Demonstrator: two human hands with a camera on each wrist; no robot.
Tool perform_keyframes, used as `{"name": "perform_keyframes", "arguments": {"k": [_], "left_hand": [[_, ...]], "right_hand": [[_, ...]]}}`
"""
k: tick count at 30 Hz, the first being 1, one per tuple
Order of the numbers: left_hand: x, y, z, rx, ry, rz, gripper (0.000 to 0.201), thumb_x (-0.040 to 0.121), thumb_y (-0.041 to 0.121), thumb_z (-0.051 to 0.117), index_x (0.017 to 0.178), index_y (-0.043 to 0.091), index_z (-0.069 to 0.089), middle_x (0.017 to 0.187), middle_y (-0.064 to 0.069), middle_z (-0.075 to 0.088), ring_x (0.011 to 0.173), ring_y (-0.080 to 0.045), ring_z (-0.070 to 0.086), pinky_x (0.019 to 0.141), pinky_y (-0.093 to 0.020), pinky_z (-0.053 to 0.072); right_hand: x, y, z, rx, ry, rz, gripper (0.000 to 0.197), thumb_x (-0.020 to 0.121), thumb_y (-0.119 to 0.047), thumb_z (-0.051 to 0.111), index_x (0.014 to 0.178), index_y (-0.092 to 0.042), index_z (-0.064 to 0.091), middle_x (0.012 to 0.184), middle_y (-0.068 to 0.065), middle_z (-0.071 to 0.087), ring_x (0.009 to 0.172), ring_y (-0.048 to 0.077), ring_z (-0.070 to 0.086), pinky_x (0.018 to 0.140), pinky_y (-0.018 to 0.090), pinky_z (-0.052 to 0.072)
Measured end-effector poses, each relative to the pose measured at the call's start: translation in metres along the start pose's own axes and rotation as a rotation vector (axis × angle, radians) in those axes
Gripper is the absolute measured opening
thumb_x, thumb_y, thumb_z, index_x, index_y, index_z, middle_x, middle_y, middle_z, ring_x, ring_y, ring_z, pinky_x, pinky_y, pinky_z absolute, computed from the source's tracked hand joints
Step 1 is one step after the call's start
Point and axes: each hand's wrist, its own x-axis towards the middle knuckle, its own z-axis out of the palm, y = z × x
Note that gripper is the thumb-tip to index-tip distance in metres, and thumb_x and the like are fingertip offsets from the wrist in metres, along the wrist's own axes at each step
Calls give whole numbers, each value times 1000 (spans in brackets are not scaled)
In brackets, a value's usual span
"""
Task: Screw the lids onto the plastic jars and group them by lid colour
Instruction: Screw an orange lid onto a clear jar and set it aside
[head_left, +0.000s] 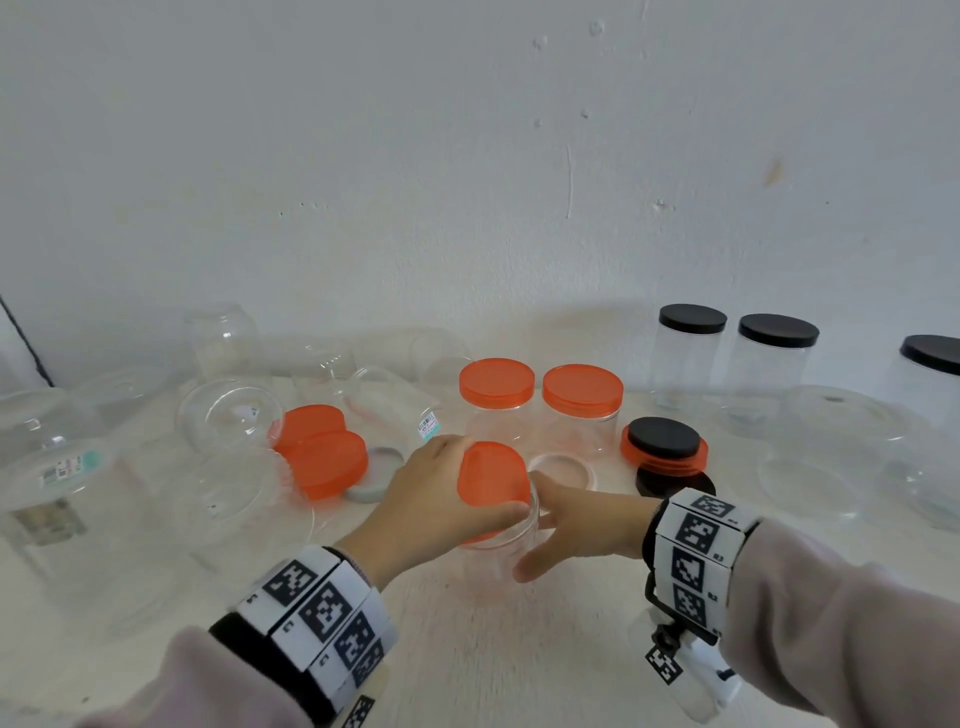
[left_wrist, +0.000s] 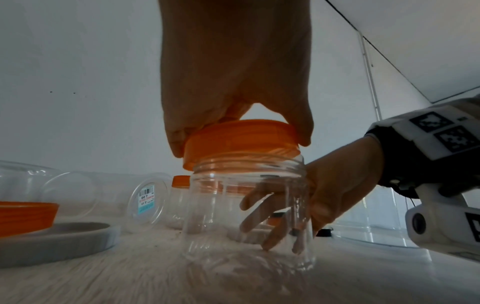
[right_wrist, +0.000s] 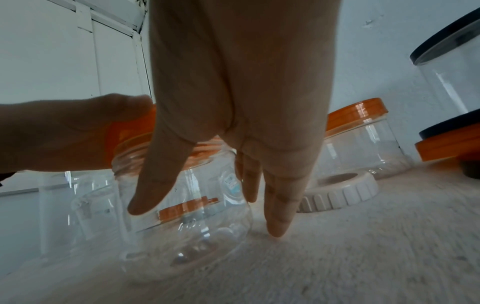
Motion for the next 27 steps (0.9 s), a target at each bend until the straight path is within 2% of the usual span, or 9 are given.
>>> {"name": "perform_keyframes", "arguments": {"k": [2, 5, 13, 17, 20, 22, 24, 25, 27], "left_hand": [[4, 2, 4, 37, -21, 5, 94, 61, 72, 67, 138, 27, 38, 140, 8, 40, 126, -12, 40, 103, -32, 36], [9, 0, 10, 143, -35, 20, 100, 65, 72, 66, 144, 23, 32, 146, 6, 37, 132, -14, 36, 107, -32, 34], [6, -4, 14, 177, -29, 53, 103, 63, 76, 62, 146, 25, 29, 147, 9, 34, 134, -12, 31, 109, -30, 29], [0, -5, 11, 127, -71, 45, 117, 60, 75, 67, 152, 26, 12, 156, 9, 19, 141, -10, 18, 111, -30, 20], [-3, -16, 2, -13, -136, -8, 133, 55, 70, 76, 153, 28, -3, 159, 11, 9, 144, -8, 12, 112, -29, 18], [-5, -28, -4, -119, -183, -49, 135, 53, 64, 82, 152, 31, -4, 154, 19, 17, 140, -3, 20, 109, -20, 23], [-9, -40, -8, -189, -224, -53, 122, 57, 52, 87, 147, 41, 5, 133, 44, 28, 121, 15, 33, 96, -4, 30], [-11, -43, -8, -212, -246, -62, 118, 59, 46, 88, 145, 42, 7, 127, 46, 31, 116, 17, 36, 95, -3, 32], [-11, -48, -7, -242, -278, -121, 126, 60, 43, 88, 151, 32, 2, 142, 28, 28, 130, 3, 33, 109, -19, 30]], "right_hand": [[0, 0, 1, 0, 8, -6, 105, 73, -22, 84, 151, -30, 14, 151, -10, 33, 139, 19, 33, 114, 39, 30], [0, 1, 1, -10, 20, -4, 106, 72, -25, 85, 151, -30, 14, 151, -9, 34, 139, 20, 34, 114, 44, 31], [1, 2, 0, -46, 12, 12, 105, 74, -30, 83, 151, -29, 12, 151, -8, 34, 139, 20, 35, 113, 45, 32], [2, 2, -2, -92, 12, 29, 109, 73, -33, 84, 152, -28, 10, 154, -7, 31, 140, 20, 33, 114, 43, 30], [-2, -2, -11, -113, 22, 31, 113, 69, -31, 86, 151, -28, 9, 155, -5, 29, 141, 19, 30, 115, 42, 28], [-6, -9, -20, -110, 41, 2, 113, 67, -30, 88, 150, -31, 10, 155, -7, 27, 140, 18, 29, 115, 41, 28], [-9, -20, -26, -116, 55, -43, 113, 67, -32, 87, 150, -34, 10, 156, -10, 24, 140, 16, 27, 113, 38, 29], [-10, -26, -28, -127, 60, -68, 112, 68, -34, 87, 150, -34, 10, 156, -10, 23, 141, 15, 25, 112, 36, 30], [-9, -40, -28, -200, 62, -108, 110, 69, -39, 85, 150, -35, 10, 157, -11, 20, 141, 13, 24, 110, 32, 29]]}}
